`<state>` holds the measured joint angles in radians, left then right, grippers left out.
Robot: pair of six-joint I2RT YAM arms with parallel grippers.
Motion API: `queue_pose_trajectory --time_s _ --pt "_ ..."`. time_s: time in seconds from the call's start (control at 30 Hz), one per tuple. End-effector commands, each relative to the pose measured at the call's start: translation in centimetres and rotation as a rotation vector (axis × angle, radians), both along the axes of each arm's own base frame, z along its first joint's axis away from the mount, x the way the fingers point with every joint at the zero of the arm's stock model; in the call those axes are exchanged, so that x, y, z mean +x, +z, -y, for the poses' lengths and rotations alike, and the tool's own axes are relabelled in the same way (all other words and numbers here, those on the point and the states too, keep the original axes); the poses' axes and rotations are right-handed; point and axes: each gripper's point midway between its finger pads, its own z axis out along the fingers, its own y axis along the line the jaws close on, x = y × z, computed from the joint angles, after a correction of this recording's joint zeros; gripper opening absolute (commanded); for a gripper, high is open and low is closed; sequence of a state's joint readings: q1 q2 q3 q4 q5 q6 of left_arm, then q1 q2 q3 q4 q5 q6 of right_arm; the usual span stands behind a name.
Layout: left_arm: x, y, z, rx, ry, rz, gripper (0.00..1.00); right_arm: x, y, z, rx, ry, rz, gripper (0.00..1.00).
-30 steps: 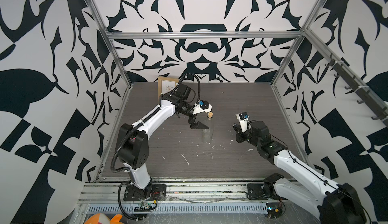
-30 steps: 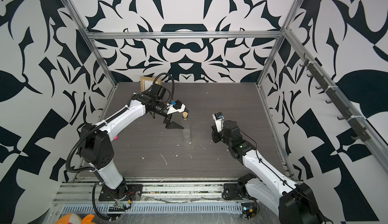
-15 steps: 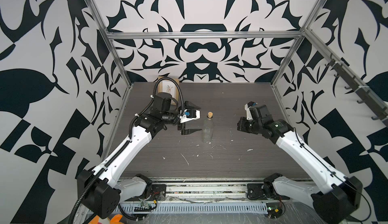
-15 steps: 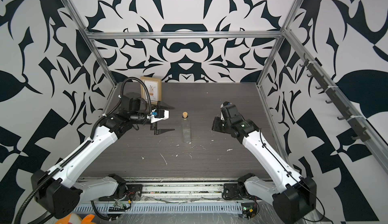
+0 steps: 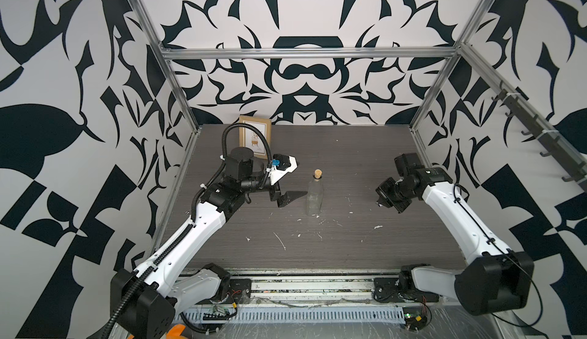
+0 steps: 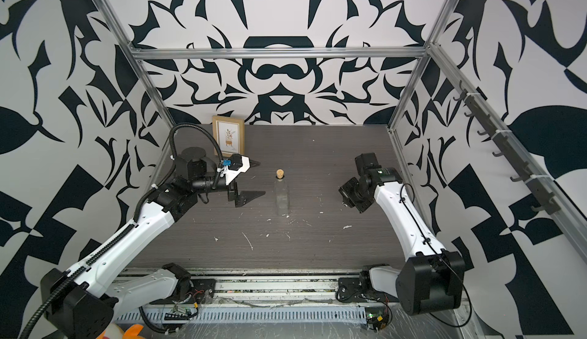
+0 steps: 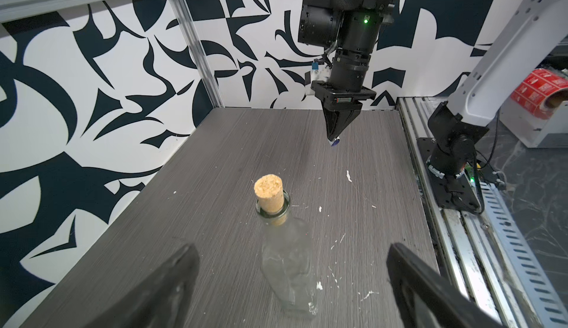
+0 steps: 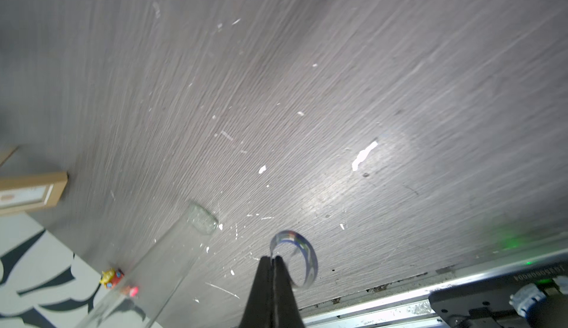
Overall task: Remove the label from the bottle
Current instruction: Place the label at the center of the board.
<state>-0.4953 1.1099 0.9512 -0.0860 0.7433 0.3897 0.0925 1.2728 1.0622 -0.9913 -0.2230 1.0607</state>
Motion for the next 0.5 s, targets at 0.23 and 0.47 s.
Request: queue_pose_trajectory --time_s 0.23,0.47 --pt "0.5 -1.2 0.2 -0.015 0.014 -0.035 0.99 -0.9 -2.3 1.8 -0.046 -0.125 -0.128 0.00" --pt "0.8 -2.2 0.5 -0.006 0.007 -0.035 0.99 1.5 -4.2 1.4 0.003 -0.061 -0.116 0.00"
